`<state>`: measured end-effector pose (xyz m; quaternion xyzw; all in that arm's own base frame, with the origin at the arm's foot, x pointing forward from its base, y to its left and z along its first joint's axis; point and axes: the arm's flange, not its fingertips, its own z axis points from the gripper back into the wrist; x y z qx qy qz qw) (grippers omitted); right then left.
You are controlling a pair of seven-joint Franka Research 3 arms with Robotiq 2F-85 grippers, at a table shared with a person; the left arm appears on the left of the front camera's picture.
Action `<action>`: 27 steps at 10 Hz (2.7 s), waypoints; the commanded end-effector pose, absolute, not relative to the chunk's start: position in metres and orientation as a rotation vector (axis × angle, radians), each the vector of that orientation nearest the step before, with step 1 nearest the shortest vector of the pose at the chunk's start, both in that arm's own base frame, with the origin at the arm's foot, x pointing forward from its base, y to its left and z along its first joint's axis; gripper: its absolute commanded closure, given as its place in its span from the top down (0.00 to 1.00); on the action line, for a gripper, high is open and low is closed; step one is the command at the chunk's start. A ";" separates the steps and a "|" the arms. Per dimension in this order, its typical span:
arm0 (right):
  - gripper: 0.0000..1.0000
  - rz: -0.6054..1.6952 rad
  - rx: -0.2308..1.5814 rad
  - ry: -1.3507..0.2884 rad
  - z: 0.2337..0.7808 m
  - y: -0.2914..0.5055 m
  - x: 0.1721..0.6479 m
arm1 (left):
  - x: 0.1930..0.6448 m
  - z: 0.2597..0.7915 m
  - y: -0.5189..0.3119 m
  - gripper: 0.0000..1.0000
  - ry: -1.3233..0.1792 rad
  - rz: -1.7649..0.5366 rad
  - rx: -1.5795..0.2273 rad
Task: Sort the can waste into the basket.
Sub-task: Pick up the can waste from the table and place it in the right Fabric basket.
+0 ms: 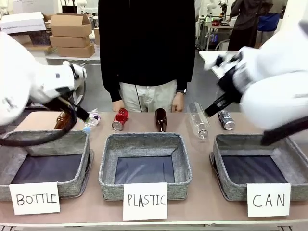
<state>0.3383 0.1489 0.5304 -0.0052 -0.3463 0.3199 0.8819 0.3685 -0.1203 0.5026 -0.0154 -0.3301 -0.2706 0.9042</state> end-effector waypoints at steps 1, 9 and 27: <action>1.00 0.675 -0.045 -0.732 0.553 0.134 0.280 | 0.284 0.529 -0.087 1.00 -0.754 -0.671 -0.165; 1.00 -0.314 1.147 -0.683 0.600 0.012 0.295 | 0.344 0.546 0.005 1.00 -0.645 -0.129 -1.094; 1.00 -0.279 1.055 -0.694 0.601 -0.103 0.269 | 0.329 0.528 0.108 1.00 -0.690 0.091 -1.219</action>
